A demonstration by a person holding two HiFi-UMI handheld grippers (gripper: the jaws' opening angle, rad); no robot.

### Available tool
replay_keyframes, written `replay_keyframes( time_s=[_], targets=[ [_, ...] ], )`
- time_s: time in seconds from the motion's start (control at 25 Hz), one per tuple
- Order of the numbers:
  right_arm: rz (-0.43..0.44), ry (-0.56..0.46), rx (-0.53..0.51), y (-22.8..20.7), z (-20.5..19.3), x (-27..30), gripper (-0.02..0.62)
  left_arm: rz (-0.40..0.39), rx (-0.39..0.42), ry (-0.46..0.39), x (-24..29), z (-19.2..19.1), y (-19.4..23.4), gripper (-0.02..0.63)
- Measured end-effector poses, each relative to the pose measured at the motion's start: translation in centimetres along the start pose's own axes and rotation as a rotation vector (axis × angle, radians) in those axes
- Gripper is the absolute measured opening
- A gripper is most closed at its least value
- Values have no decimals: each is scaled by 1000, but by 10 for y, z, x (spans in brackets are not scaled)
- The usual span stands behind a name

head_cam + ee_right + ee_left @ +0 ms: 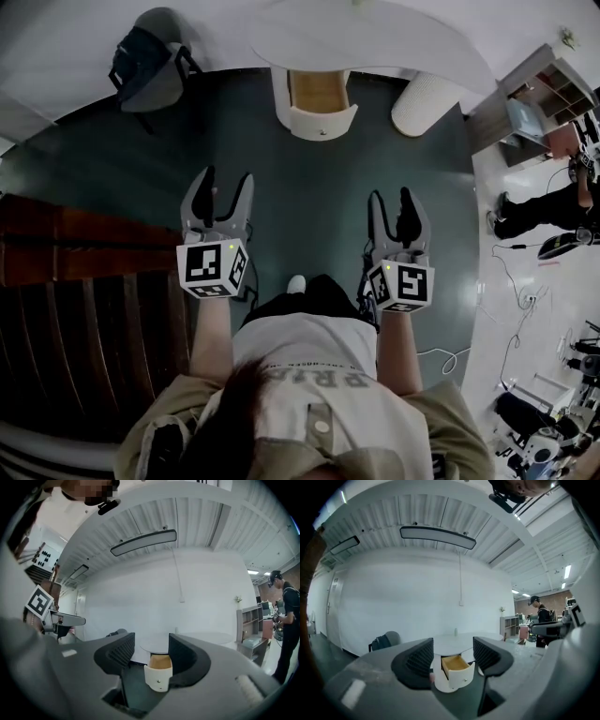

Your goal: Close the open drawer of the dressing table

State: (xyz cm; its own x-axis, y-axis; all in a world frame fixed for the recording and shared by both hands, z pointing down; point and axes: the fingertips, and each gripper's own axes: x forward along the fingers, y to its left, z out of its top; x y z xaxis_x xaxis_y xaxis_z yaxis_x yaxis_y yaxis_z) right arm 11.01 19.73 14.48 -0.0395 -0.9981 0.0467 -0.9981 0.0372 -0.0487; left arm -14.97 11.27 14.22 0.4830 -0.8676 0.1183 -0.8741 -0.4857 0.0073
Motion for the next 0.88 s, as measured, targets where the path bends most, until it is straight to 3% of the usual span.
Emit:
replay_keyframes(
  time_s=[0.48, 0.88],
  targets=[
    [-10, 105, 37, -31, -63, 51, 216, 30, -28, 117, 48, -60, 6, 270],
    [16, 47, 18, -69, -32, 116, 216, 63, -14, 38, 121, -19, 9, 270]
  ],
)
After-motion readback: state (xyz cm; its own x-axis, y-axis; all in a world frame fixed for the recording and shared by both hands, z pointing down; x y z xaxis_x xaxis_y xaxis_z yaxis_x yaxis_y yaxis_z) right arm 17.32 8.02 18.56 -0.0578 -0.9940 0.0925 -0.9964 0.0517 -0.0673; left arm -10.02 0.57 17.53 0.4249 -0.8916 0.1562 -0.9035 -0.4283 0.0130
